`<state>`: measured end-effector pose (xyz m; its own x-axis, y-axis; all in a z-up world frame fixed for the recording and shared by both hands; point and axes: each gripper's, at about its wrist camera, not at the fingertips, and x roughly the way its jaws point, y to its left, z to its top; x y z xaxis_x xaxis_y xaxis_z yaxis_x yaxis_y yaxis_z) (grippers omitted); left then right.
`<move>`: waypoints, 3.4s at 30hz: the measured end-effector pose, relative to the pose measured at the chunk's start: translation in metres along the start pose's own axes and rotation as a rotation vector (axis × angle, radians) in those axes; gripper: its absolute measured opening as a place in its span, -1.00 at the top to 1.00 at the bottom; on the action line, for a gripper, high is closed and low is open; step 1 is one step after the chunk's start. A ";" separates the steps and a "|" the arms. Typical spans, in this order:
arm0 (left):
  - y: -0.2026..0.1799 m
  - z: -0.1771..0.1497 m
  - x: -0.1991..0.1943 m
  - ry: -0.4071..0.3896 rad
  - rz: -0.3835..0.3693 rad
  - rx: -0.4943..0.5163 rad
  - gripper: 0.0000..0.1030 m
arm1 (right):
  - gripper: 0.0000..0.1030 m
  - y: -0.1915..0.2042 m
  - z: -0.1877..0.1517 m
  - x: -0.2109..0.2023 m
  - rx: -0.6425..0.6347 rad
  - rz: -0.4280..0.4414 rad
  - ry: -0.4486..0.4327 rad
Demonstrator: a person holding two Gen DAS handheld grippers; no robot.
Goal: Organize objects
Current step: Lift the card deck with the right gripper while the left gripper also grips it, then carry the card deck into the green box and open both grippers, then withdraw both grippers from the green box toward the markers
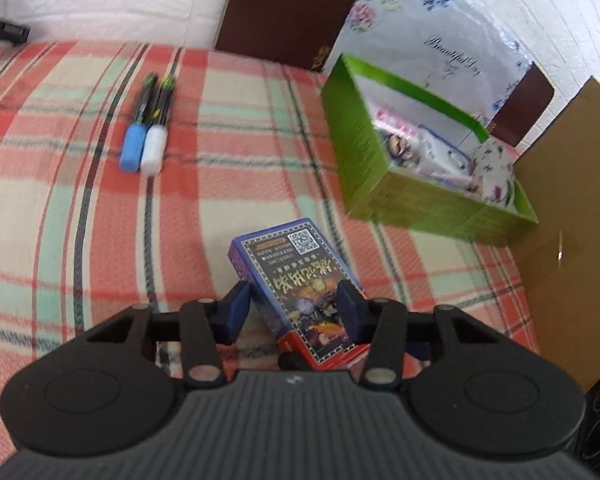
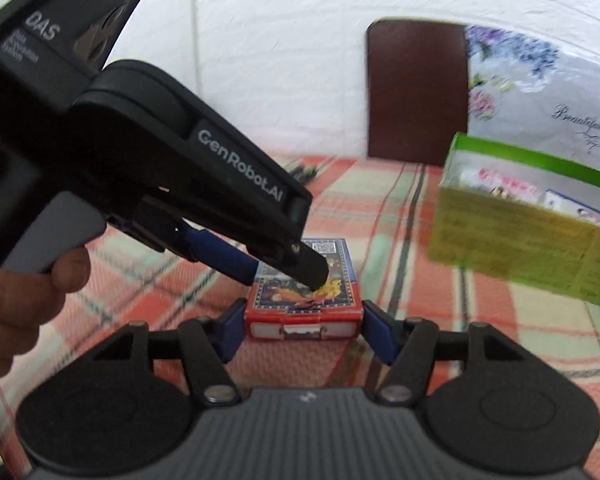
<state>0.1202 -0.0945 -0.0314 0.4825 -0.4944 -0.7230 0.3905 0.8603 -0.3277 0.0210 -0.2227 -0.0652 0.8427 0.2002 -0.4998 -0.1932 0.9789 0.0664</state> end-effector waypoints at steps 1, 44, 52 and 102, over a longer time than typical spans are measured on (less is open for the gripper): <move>-0.006 0.006 -0.003 -0.021 -0.026 0.013 0.06 | -0.17 -0.003 0.003 -0.003 0.005 -0.011 -0.023; -0.124 0.074 0.052 -0.154 0.038 0.252 -0.33 | -0.35 -0.153 0.034 -0.019 0.169 -0.465 -0.223; -0.113 0.052 0.042 -0.131 0.117 0.263 -0.33 | -0.01 -0.175 0.064 0.031 0.247 -0.381 -0.073; -0.046 -0.027 -0.012 -0.138 0.203 0.273 -0.45 | -0.13 -0.057 0.039 -0.075 0.280 -0.239 -0.109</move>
<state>0.0748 -0.1251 -0.0241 0.6655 -0.3448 -0.6620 0.4617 0.8871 0.0021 -0.0120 -0.2922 0.0018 0.8986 -0.0466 -0.4364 0.1475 0.9686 0.2002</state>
